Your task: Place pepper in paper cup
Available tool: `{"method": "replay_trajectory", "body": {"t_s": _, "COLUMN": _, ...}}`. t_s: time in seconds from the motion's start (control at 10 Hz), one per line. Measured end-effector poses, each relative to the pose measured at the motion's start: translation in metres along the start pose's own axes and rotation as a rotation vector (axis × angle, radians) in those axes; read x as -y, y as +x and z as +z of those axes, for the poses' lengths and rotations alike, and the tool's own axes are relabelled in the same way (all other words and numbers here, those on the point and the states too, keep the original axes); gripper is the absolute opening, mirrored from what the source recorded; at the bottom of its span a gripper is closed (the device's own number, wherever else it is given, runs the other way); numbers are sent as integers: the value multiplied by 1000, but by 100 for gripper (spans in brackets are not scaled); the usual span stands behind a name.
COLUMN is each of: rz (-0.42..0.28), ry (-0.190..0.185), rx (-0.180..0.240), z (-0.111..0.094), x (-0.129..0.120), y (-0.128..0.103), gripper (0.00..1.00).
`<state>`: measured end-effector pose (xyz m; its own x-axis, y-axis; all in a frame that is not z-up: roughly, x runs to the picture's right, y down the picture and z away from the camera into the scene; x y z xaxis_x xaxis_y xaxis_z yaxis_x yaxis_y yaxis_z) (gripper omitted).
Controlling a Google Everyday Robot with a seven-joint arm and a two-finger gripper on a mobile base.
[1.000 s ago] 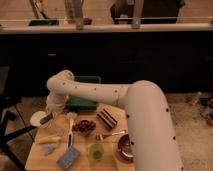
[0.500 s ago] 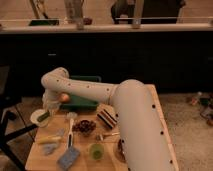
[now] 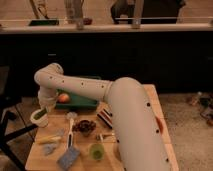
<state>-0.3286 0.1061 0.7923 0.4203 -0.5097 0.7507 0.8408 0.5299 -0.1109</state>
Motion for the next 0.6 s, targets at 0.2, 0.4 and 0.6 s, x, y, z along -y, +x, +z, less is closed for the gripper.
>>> {"method": "replay_trajectory", "body": {"t_s": 0.2, "rz": -12, "ry": 4, "rx": -4, "z": 0, "x": 8, "y": -3, "gripper": 3}}
{"method": "replay_trajectory", "body": {"t_s": 0.4, "rz": -28, "ry": 11, "rx": 0, "z": 4, "x": 21, "y": -8, "gripper": 3}}
{"method": "replay_trajectory", "body": {"t_s": 0.6, "rz": -38, "ry": 16, "rx": 8, "z": 8, "x": 27, "y": -12, "gripper": 3}}
